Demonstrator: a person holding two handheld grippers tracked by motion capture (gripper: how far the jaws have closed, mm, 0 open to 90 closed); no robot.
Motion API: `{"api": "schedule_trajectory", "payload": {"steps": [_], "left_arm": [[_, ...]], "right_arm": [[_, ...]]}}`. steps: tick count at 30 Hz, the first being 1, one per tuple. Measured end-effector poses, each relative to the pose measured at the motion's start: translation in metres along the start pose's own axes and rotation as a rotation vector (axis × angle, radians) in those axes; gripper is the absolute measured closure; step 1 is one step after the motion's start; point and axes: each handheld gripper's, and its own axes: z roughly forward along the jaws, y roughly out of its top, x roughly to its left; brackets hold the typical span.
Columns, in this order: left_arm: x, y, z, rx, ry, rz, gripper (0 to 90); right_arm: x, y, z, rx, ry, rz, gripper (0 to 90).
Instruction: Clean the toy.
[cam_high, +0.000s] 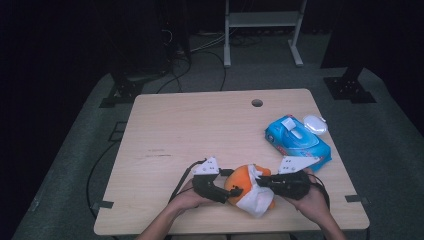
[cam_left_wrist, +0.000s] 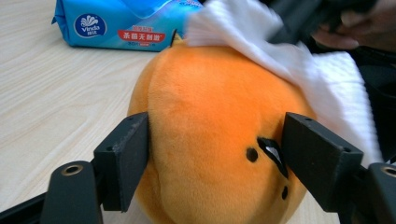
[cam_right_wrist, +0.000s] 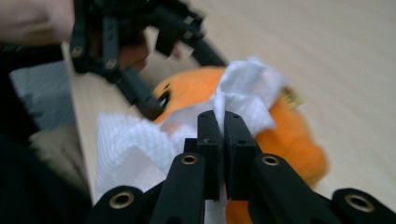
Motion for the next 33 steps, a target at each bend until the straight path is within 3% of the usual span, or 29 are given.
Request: {"api": "schedule_trajectory", "payload": {"steps": [3, 7, 11, 15, 20, 22, 24, 25, 26, 29, 33], "left_arm": [[-0.002, 0.001, 0.0, 0.005, -0.003, 0.013, 24.9], [0.001, 0.003, -0.001, 0.0, -0.015, -0.002, 20.6], [0.003, 0.008, -0.007, -0.013, -0.028, -0.015, 18.2], [0.005, 0.007, -0.001, 0.009, -0.043, -0.014, 11.1], [0.008, 0.003, 0.012, 0.034, -0.098, -0.061, 7.7], [0.009, 0.004, 0.012, 0.035, -0.107, -0.06, 14.5], [0.01, 0.005, 0.009, 0.018, -0.093, -0.021, 32.6], [0.009, 0.007, 0.008, 0.007, -0.083, -0.015, 36.5], [0.008, 0.01, 0.007, -0.006, -0.07, -0.011, 38.2], [0.007, 0.024, 0.002, -0.038, 0.013, 0.068, 40.1], [0.01, 0.037, -0.009, -0.026, 0.091, 0.156, 40.4]], "right_arm": [[-0.009, 0.001, -0.005, -0.012, -0.045, 0.035, 85.5], [-0.011, -0.005, -0.001, 0.009, -0.03, 0.051, 85.6], [0.001, -0.007, 0.002, 0.029, 0.072, -0.009, 85.9], [0.005, -0.008, 0.002, 0.035, 0.12, -0.026, 85.9], [0.006, -0.008, 0.003, 0.041, 0.135, -0.029, 85.8], [0.004, -0.008, 0.003, 0.045, 0.125, -0.019, 85.8], [0.003, -0.005, 0.0, 0.029, 0.097, -0.009, 85.8], [0.002, -0.003, -0.002, 0.018, 0.095, -0.006, 85.9], [0.001, 0.001, -0.003, 0.007, 0.088, -0.003, 85.9], [-0.003, 0.011, -0.004, -0.017, 0.044, -0.006, 85.9], [-0.017, 0.022, -0.002, -0.074, 0.018, 0.035, 86.1]]}}
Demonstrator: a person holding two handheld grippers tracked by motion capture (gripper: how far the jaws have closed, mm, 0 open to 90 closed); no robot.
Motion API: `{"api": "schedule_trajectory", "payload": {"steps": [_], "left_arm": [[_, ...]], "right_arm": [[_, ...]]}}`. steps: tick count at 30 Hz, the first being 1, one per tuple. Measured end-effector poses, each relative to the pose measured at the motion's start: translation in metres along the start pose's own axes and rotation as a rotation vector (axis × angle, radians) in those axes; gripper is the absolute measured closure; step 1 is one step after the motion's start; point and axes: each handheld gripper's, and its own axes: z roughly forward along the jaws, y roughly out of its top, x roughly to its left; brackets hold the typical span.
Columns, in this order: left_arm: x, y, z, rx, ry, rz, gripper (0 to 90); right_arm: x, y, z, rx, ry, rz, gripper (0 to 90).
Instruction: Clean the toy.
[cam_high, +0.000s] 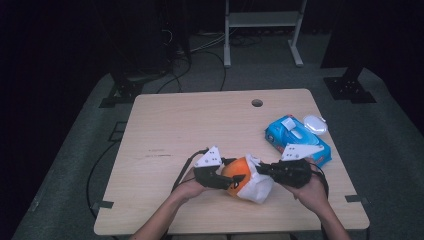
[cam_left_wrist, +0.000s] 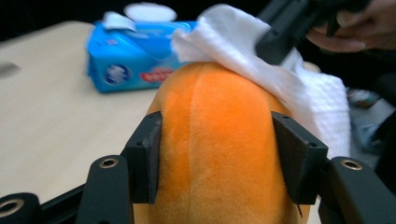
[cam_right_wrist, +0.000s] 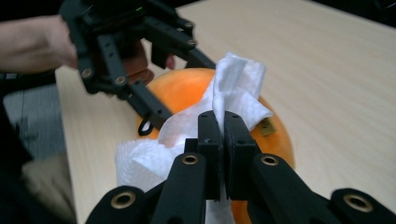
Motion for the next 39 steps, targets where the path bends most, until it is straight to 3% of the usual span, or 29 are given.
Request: {"api": "schedule_trajectory", "payload": {"steps": [3, 5, 8, 10, 12, 15, 18, 22, 25, 27, 30, 34, 39], "left_arm": [[0.001, -0.006, -0.001, 0.031, 0.0, 0.011, 38.7], [0.001, -0.014, -0.003, 0.022, -0.02, -0.02, 34.9], [0.002, -0.021, -0.01, 0.016, -0.036, -0.053, 24.5], [0.004, -0.021, -0.016, 0.005, -0.036, -0.079, 18.8], [0.003, -0.022, -0.018, 0.024, -0.049, -0.088, 15.1], [-0.002, -0.03, -0.017, 0.034, -0.065, -0.07, 19.5], [-0.003, -0.035, -0.02, 0.013, -0.067, -0.087, 26.8], [-0.001, -0.042, -0.023, 0.002, -0.058, -0.126, 28.2], [0.001, -0.045, -0.024, -0.012, -0.055, -0.159, 28.2], [-0.001, -0.046, -0.023, -0.024, -0.046, -0.163, 28.0], [-0.004, -0.045, -0.02, -0.033, -0.036, -0.153, 26.9], [-0.005, -0.044, -0.017, -0.035, -0.028, -0.16, 26.0], [-0.008, -0.042, -0.015, -0.031, -0.022, -0.154, 25.0]], "right_arm": [[-0.011, 0.001, 0.005, -0.027, -0.041, 0.039, 86.0], [-0.016, -0.005, 0.014, -0.001, -0.049, 0.052, 86.1], [-0.01, -0.016, 0.027, 0.027, -0.006, 0.05, 86.2], [-0.003, -0.015, 0.027, 0.023, 0.019, 0.023, 86.1], [0.006, -0.012, 0.027, 0.025, 0.041, -0.01, 86.0], [0.015, -0.012, 0.028, 0.026, 0.047, -0.031, 85.6], [0.015, -0.013, 0.025, 0.023, 0.038, -0.033, 85.0], [0.003, -0.021, 0.014, -0.002, -0.001, 0.034, 85.5], [-0.005, -0.026, 0.01, 0.012, -0.057, 0.053, 85.7], [-0.004, -0.025, 0.01, -0.01, -0.046, 0.068, 85.8], [0.008, -0.016, 0.013, -0.048, -0.019, 0.043, 85.8], [0.018, -0.013, 0.021, -0.026, 0.001, 0.001, 85.8], [0.002, -0.02, 0.018, -0.02, -0.022, 0.047, 85.9]]}}
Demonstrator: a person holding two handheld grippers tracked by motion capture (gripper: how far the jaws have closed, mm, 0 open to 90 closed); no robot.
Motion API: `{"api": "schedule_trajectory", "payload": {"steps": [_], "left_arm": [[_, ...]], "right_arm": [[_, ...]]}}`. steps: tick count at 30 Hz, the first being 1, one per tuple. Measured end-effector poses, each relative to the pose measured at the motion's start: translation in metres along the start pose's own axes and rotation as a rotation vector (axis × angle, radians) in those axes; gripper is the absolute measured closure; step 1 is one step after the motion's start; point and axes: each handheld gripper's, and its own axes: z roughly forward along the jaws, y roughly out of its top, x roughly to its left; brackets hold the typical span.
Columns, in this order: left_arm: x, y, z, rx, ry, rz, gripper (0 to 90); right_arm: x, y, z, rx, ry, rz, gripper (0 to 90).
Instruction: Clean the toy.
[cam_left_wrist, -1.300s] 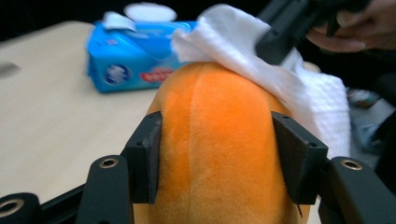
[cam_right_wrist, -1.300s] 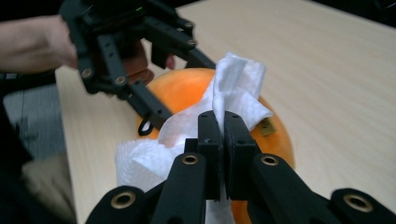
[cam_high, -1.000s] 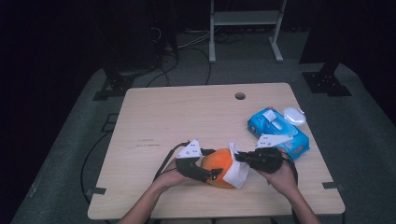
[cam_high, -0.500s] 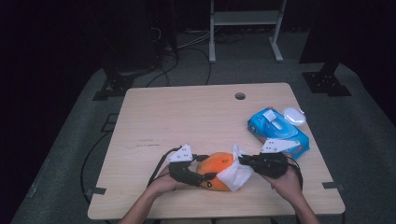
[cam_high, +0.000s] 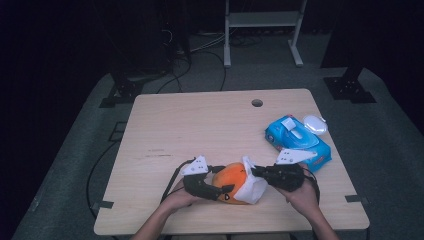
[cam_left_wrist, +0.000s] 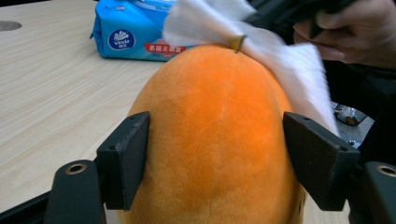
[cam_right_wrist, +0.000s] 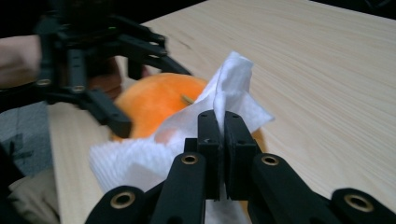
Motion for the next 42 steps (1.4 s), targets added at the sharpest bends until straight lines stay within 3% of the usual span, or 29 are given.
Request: {"api": "schedule_trajectory", "payload": {"steps": [2, 5, 7, 9, 15, 19, 23, 25, 29, 31, 33, 36, 37, 42], "left_arm": [[-0.001, 0.001, 0.001, 0.007, 0.004, 0.007, 24.5], [-0.002, 0.0, 0.002, 0.012, 0.001, 0.013, 24.2], [-0.002, 0.001, 0.001, 0.018, 0.001, 0.016, 24.2], [-0.002, 0.001, 0.0, 0.02, -0.001, 0.015, 24.4], [-0.006, 0.003, 0.001, 0.037, 0.005, 0.022, 24.4], [-0.01, 0.005, 0.004, 0.045, 0.0, 0.045, 24.4], [-0.013, 0.006, 0.005, 0.056, -0.003, 0.06, 24.4], [-0.012, 0.006, 0.004, 0.054, -0.003, 0.055, 24.4], [-0.013, 0.006, 0.005, 0.06, -0.001, 0.059, 24.5], [-0.014, 0.007, 0.006, 0.059, 0.001, 0.063, 24.5], [-0.015, 0.007, 0.007, 0.062, 0.0, 0.069, 24.5], [-0.02, 0.009, 0.008, 0.073, 0.005, 0.102, 24.5], [-0.021, 0.009, 0.008, 0.08, 0.006, 0.109, 24.5], [-0.018, 0.008, 0.008, 0.081, 0.01, 0.101, 24.5]], "right_arm": [[-0.002, -0.001, -0.002, -0.003, -0.005, 0.019, 85.9], [0.007, 0.004, -0.002, -0.023, 0.011, 0.004, 85.9], [0.018, 0.009, 0.002, -0.022, 0.028, -0.037, 85.8], [0.021, 0.009, 0.006, 0.002, 0.015, -0.066, 85.8], [-0.001, 0.0, -0.003, -0.008, -0.018, 0.021, 85.9], [0.01, 0.008, -0.006, -0.045, -0.003, 0.001, 85.8], [0.016, 0.009, 0.002, -0.005, -0.012, -0.045, 85.7], [0.009, 0.004, 0.002, -0.003, 0.004, -0.01, 85.7], [-0.001, 0.003, -0.005, -0.012, -0.033, 0.038, 85.7], [0.004, 0.006, -0.006, -0.026, -0.021, 0.029, 85.7], [0.013, 0.011, -0.003, -0.04, 0.025, 0.001, 85.6], [0.029, 0.017, 0.004, -0.021, 0.065, -0.057, 85.6], [0.032, 0.018, 0.006, -0.007, 0.054, -0.079, 85.6], [0.019, 0.01, 0.005, 0.022, 0.028, -0.061, 85.8]]}}
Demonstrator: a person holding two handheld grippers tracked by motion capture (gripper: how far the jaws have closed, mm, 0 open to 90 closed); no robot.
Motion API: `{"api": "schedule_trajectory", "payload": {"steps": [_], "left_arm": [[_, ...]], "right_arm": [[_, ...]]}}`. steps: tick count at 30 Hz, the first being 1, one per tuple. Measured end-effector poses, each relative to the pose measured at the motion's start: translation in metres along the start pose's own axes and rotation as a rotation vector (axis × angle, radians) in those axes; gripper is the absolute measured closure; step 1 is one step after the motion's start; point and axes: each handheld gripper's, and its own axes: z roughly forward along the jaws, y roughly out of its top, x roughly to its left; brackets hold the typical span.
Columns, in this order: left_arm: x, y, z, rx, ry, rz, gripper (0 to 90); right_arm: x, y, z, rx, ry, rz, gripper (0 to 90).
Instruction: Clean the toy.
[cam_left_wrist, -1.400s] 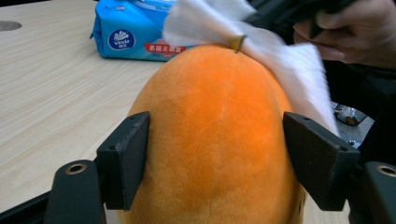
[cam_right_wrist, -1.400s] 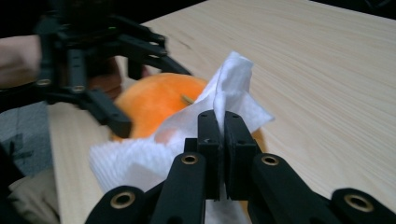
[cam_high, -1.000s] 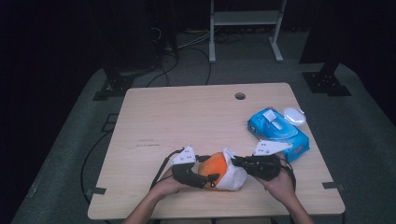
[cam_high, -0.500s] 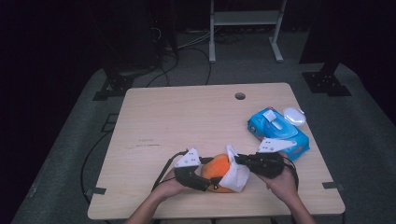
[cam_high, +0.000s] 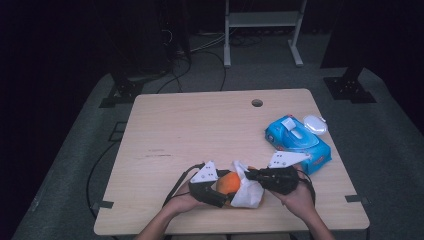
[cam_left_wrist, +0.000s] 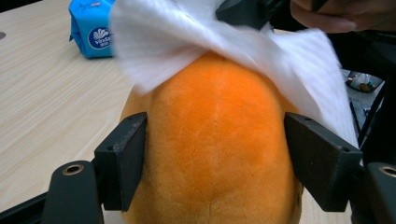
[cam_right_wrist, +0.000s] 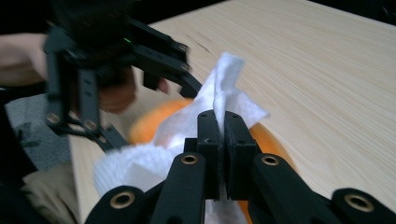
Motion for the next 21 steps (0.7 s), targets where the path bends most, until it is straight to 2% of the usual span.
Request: {"api": "schedule_trajectory", "payload": {"steps": [1, 3, 7, 9, 13, 15, 18, 21], "left_arm": [[0.001, -0.001, 0.0, -0.008, -0.002, -0.013, 24.5], [0.002, -0.001, 0.001, -0.004, -0.005, -0.01, 24.5], [0.004, -0.002, -0.002, 0.004, -0.011, -0.005, 24.5], [0.008, -0.004, -0.004, 0.008, -0.015, -0.015, 24.5], [0.011, -0.004, -0.004, 0.008, -0.011, -0.038, 24.5], [0.01, -0.003, -0.003, 0.008, -0.01, -0.033, 24.6], [0.009, -0.001, -0.002, 0.017, -0.005, -0.024, 24.6], [0.01, -0.003, -0.003, 0.012, -0.008, -0.031, 24.6]], "right_arm": [[-0.004, -0.002, -0.002, 0.002, -0.006, 0.015, 85.8], [-0.007, -0.004, -0.005, -0.003, -0.02, 0.032, 85.9], [0.004, 0.001, -0.005, -0.008, -0.021, -0.02, 85.9], [0.006, 0.002, -0.004, 0.007, -0.02, -0.031, 85.9], [-0.006, -0.005, -0.007, 0.024, -0.047, -0.005, 85.9], [-0.012, -0.009, -0.01, 0.027, -0.052, 0.022, 86.0], [-0.012, -0.008, -0.014, 0.042, -0.082, 0.002, 86.0], [-0.014, -0.008, -0.016, 0.042, -0.089, 0.007, 86.0]]}}
